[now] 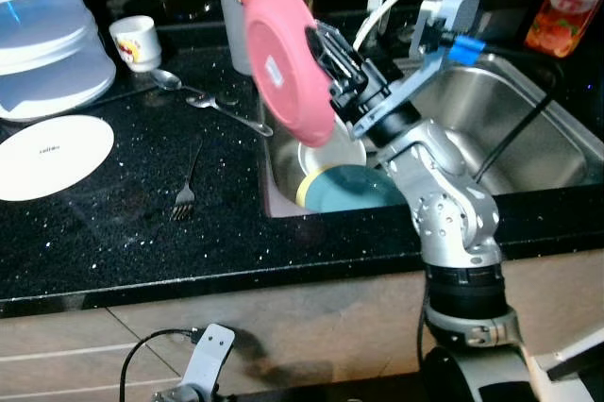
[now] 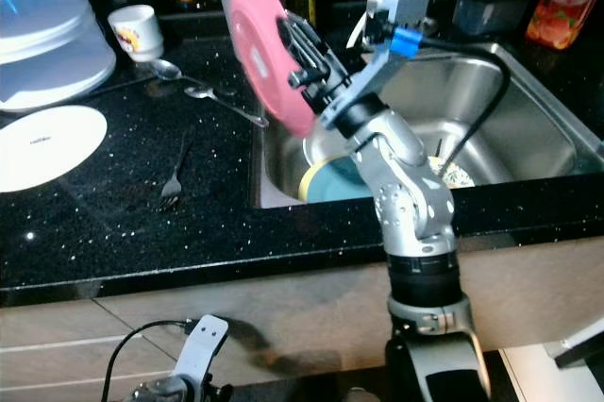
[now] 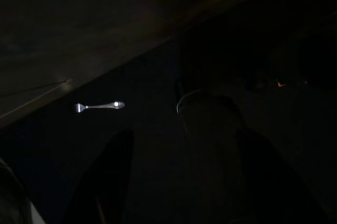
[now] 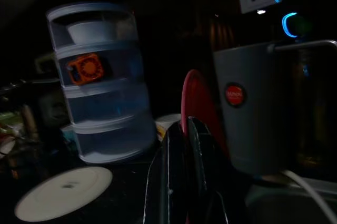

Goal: Kitchen organization

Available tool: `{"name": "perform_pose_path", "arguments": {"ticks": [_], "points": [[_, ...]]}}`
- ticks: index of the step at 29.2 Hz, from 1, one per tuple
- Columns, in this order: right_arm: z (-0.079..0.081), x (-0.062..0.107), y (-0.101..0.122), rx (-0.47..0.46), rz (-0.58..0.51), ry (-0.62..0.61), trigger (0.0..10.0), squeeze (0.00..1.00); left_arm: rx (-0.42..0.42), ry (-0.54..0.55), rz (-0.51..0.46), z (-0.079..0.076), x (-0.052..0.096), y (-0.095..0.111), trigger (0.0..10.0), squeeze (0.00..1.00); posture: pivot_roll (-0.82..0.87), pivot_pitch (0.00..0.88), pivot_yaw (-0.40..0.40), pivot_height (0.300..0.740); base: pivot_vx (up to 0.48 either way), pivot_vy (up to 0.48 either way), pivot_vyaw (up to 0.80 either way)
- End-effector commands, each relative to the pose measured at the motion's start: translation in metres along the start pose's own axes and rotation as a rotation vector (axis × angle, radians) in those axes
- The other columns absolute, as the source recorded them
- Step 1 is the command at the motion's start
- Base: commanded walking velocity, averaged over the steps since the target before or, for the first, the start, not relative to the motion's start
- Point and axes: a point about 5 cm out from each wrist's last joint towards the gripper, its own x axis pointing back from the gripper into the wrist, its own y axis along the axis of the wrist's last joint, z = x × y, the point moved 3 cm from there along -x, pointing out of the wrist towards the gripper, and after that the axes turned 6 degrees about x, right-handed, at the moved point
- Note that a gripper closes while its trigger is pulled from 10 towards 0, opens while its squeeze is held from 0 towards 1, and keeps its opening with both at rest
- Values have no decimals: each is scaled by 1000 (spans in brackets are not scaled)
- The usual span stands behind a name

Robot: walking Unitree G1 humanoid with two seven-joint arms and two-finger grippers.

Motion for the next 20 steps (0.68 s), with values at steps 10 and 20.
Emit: {"name": "perform_pose_path", "arguments": {"ticks": [10, 20], "points": [[-54, 20, -10, 358, 440, 63, 10000, 0, 17, -15, 24, -2, 0, -7, 10000, 0, -28, 0, 20, 740, 0, 0, 0], [-89, 54, -52, 633, 889, 68, 10000, 0, 20, -25, 33, -3, 0, -13, 10000, 0, -25, 8, 11, 740, 0, 0, 0]]}}
